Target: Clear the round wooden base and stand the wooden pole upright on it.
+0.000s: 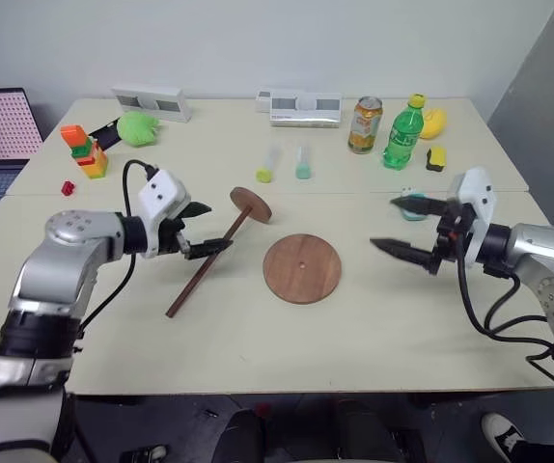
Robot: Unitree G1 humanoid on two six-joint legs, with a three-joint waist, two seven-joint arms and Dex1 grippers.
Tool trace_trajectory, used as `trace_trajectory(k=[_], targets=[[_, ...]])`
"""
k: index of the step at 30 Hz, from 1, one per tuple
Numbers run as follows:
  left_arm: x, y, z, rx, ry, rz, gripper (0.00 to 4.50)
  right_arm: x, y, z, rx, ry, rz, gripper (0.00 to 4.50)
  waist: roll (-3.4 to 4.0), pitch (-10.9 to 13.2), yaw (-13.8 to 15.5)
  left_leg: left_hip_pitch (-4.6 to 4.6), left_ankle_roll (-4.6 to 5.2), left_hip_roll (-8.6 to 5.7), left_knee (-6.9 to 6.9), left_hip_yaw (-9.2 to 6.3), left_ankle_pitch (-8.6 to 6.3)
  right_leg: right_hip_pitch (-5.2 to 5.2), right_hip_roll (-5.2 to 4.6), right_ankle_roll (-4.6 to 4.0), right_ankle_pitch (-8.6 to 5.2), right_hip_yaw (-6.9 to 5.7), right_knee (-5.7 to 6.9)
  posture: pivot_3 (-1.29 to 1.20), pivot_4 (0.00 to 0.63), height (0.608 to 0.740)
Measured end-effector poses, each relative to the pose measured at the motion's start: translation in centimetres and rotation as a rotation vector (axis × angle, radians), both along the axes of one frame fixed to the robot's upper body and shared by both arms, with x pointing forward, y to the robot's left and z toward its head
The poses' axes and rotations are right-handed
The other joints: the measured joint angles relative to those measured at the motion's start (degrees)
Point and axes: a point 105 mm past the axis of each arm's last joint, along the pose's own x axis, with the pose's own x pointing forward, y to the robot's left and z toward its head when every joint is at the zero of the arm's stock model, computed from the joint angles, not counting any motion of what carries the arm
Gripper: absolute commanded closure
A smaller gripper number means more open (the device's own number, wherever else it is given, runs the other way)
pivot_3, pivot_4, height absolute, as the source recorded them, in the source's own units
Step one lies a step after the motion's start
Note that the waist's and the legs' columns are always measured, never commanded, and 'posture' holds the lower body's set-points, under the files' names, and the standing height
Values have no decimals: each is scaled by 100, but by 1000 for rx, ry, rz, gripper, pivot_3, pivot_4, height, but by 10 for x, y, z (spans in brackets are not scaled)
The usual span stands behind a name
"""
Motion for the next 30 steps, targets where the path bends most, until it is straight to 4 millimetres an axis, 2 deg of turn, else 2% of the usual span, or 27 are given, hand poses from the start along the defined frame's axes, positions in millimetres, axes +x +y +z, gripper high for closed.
trace_trajectory(k=[5,9,11,15,21,22,30], targets=[[17,-11,3,137,193,77,0,-13,17,12,18,85,127,8,-12,8,-11,-16,0,-2,-4,-17,1,-10,4,1,0,-16,-9,0,150,740],[29,-17,13,232,325,202,0,-21,32,6,-37,132,192,8,-17,10,-38,-20,-1,-3,-3,-19,1,-9,2,2,-1,-19,-16,0,150,740],[29,-20,4,272,405,225,0,-23,38,0,-46,156,216,8,-17,11,-40,-19,-1,-3,-7,-16,2,-11,2,2,-1,-16,-19,0,150,740],[24,-25,-29,373,599,231,0,-25,44,-4,-49,156,241,8,-26,17,-50,-28,-19,-2,-6,-16,11,-25,2,2,-1,-16,-14,0,150,740],[32,-19,-36,457,648,274,0,-28,51,-6,-35,149,275,8,-39,27,-47,-31,-22,-2,-6,-14,13,-28,0,2,-1,-14,-16,0,150,740],[34,-19,-36,465,643,275,386,-29,52,-7,-33,149,277,0,-39,27,-44,-31,-22,-2,-5,-15,13,-27,-1,2,-1,-14,-16,0,150,740],[42,-16,-39,491,612,283,1918,-31,55,-11,-16,153,274,0,-38,27,-36,-24,-9,-6,4,-16,6,-23,-5,3,-2,-12,3,0,150,740]])
